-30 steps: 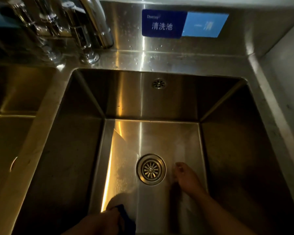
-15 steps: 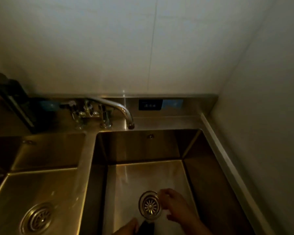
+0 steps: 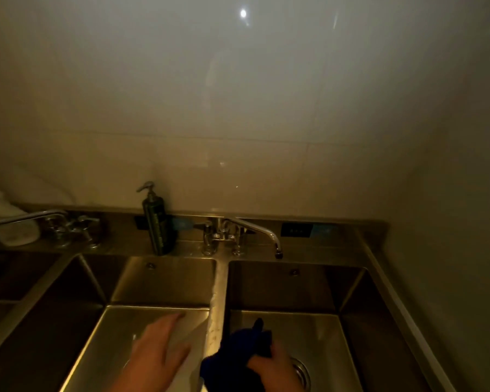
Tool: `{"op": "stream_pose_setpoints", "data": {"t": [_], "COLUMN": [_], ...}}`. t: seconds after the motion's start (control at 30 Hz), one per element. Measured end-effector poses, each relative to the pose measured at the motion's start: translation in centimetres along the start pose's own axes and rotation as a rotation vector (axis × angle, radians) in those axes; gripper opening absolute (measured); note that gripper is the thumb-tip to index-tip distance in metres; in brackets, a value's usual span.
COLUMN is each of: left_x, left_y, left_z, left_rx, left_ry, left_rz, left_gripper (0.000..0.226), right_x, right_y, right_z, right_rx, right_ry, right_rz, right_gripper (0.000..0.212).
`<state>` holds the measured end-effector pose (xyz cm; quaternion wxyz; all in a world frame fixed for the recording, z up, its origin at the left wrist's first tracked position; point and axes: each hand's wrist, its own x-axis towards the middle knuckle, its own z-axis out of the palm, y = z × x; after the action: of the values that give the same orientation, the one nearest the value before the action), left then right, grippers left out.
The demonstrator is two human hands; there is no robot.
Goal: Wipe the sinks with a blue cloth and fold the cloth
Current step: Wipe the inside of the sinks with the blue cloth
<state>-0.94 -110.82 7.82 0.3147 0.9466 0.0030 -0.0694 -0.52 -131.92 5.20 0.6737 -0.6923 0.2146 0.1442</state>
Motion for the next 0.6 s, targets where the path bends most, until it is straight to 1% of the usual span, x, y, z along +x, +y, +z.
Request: {"op": "stream_pose_setpoints", "data": {"t": [0.03,0.07,0.1,0.13,0.23,0.37,0.47,0.6], "left_x": [-0.3,-0.8,-1.2,-1.5,-2.1,-2.1,-1.7,-1.8], "left_y": [-1.5,-2.9,-4.2,-5.5,-8.3,-11.8,-15.0,-19.5], "left_z": [-0.8,-1.6,-2.6,-3.4,-5.1,-7.9,-10.9,-14.9], "left_rx": [0.13,0.266,0.347,0.376,0.372,0.368,0.362,0.399], "left_ry": [0.029,0.028,-0.007,-0.01,-0.078,-0.142,-0.155,-0.187], "left_rz": [-0.057,-0.113,-0.186,-0.224,-0.29,-0.321,-0.309,-0.261], "left_gripper": [0.063,0.066,0.069,0.071,0.074,0.065,0.062,0.056], "right_x": [-0.5,-0.7,-1.0,-1.4,-2.9,-3.4,-4.0,-5.0], "right_y": [-0.7,-1.4,-1.8,-2.3,-2.7,-3.1,-2.7,-1.9], "right_z": [0.4,0.4,0.8,1.4,4.4,9.1,13.2,18.8], "right_rx": [-0.048,-0.107,-0.141,-0.202,-0.377,-0.582,-0.623,-0.672], "right_ry": [-0.087,-0.114,-0.127,-0.131,-0.162,-0.093,-0.029,0.021], "right_rz": [-0.039,-0.072,-0.126,-0.169,-0.27,-0.337,-0.346,-0.336], "right_gripper": [0.02,0.021,0.025,0.029,0.035,0.044,0.046,0.038]}}
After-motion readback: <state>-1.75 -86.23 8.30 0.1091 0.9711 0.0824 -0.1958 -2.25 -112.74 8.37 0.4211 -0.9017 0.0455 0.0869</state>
